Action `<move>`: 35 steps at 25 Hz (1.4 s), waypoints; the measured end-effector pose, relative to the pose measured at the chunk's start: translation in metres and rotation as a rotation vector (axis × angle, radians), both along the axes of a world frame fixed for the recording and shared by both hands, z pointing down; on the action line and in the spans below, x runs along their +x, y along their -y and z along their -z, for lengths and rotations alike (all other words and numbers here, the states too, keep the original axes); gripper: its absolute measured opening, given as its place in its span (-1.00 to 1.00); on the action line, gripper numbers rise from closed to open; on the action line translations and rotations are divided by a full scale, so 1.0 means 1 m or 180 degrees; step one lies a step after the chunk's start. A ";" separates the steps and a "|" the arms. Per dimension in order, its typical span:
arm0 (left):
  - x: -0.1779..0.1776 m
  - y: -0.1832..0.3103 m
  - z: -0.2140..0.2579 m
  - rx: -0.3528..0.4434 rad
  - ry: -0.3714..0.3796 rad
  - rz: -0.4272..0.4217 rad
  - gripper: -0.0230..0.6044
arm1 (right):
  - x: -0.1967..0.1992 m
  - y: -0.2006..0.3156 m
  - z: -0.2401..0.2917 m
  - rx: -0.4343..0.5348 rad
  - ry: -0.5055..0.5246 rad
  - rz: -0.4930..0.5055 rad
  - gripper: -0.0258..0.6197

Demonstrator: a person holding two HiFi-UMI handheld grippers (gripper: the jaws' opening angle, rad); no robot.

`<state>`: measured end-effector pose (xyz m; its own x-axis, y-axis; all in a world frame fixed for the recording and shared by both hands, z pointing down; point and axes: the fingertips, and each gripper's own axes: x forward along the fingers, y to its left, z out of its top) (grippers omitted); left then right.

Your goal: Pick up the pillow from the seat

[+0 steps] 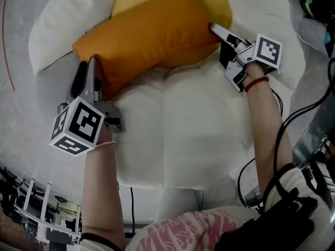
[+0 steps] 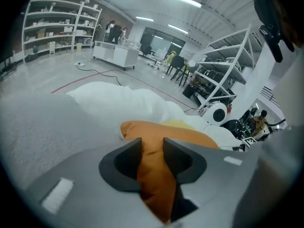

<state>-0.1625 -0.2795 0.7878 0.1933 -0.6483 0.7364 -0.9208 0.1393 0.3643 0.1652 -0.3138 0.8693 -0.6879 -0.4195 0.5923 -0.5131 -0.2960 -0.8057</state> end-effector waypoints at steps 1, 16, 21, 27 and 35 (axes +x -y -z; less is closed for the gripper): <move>0.001 0.001 -0.001 -0.0003 0.0000 -0.0005 -0.47 | -0.001 0.000 0.000 -0.0011 0.0091 -0.0036 -0.15; -0.008 -0.014 0.036 -0.0092 -0.0168 -0.0004 -0.75 | -0.033 0.003 0.103 0.0576 0.0381 0.0112 -0.66; -0.012 -0.016 0.031 -0.0072 -0.0280 0.0075 -0.81 | -0.039 0.005 0.114 0.0582 0.0576 0.0009 -0.71; -0.009 -0.014 0.124 0.0250 -0.0266 0.0052 -0.83 | -0.036 0.000 0.211 0.0901 0.0660 -0.0030 -0.71; -0.002 0.000 0.272 0.0879 -0.0201 0.0001 -0.84 | -0.028 -0.004 0.351 0.1379 0.0655 0.0035 -0.71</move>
